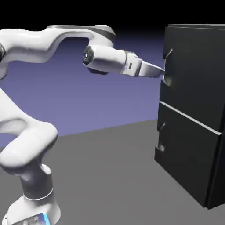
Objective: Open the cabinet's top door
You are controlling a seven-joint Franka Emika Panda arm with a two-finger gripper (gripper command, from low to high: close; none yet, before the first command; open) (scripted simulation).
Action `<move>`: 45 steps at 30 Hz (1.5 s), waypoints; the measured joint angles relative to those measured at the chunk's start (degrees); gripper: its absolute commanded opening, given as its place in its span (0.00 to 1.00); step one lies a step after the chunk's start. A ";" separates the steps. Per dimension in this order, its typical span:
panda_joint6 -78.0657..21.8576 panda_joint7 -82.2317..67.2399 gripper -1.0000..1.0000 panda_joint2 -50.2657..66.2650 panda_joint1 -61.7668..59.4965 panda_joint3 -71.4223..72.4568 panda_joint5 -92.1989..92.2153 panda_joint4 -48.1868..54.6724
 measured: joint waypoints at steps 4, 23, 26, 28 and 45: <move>-0.33 -7.36 0.50 -0.87 -3.69 3.83 9.97 2.22; -1.76 -39.75 0.50 -4.68 -19.91 20.65 53.81 11.99; -2.02 -40.06 0.50 -2.96 -26.14 25.09 54.24 16.47; -2.19 -40.26 0.50 -1.85 -30.19 27.98 54.52 19.39; -11.96 -45.05 0.00 5.67 -2.38 5.01 43.43 4.40</move>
